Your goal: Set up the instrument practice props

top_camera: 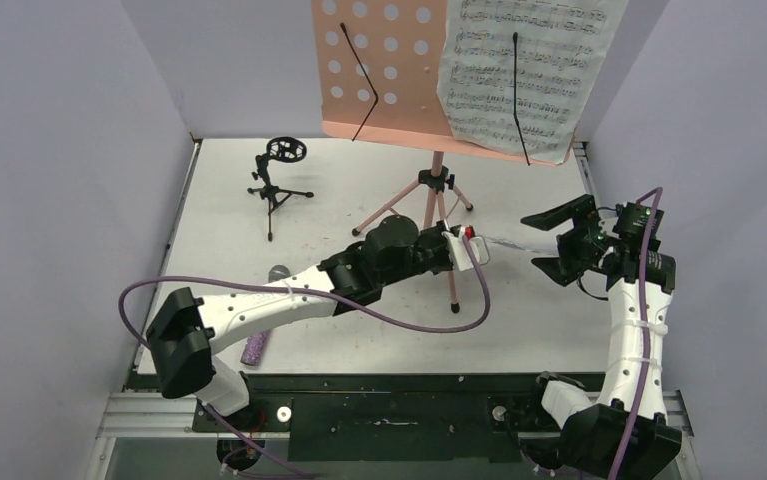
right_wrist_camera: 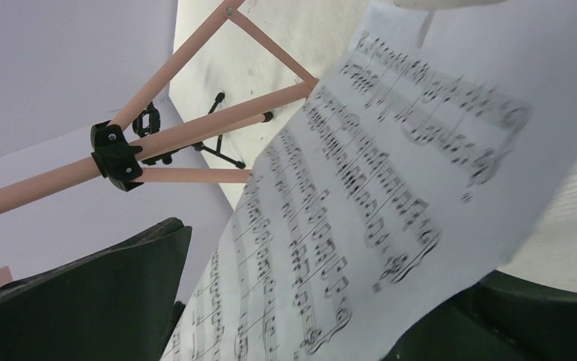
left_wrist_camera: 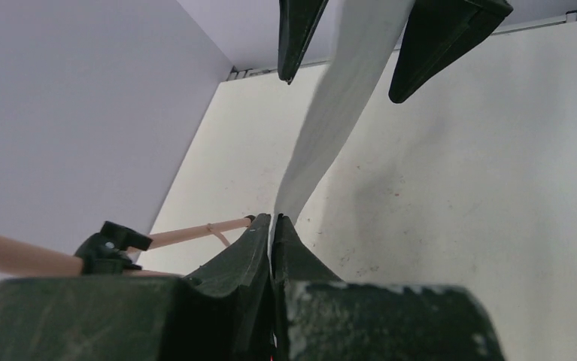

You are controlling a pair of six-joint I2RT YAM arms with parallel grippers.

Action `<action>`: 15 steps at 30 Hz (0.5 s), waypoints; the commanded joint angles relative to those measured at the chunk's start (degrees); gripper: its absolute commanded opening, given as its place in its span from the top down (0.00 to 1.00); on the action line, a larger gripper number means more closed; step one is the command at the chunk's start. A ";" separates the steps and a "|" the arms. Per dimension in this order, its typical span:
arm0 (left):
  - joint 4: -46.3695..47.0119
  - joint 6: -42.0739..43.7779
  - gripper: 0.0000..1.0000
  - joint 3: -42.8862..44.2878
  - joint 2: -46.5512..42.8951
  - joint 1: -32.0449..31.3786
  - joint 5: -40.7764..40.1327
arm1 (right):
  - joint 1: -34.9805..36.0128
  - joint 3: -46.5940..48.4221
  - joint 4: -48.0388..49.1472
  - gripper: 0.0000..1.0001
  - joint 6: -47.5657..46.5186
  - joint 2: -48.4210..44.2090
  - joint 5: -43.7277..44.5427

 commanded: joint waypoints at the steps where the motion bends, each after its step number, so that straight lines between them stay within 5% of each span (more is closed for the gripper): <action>1: 2.52 7.14 1.00 -2.40 -5.81 -1.47 -1.28 | -0.44 0.89 2.87 0.05 0.95 0.62 -4.18; 8: 0.82 13.25 1.00 -2.00 -5.79 -4.95 -6.24 | -0.44 -0.95 5.83 0.10 3.27 -0.03 -7.24; 15: -0.25 19.49 1.00 -1.19 -3.97 -7.62 -11.40 | -0.36 -1.59 9.34 0.28 6.65 -0.95 -9.51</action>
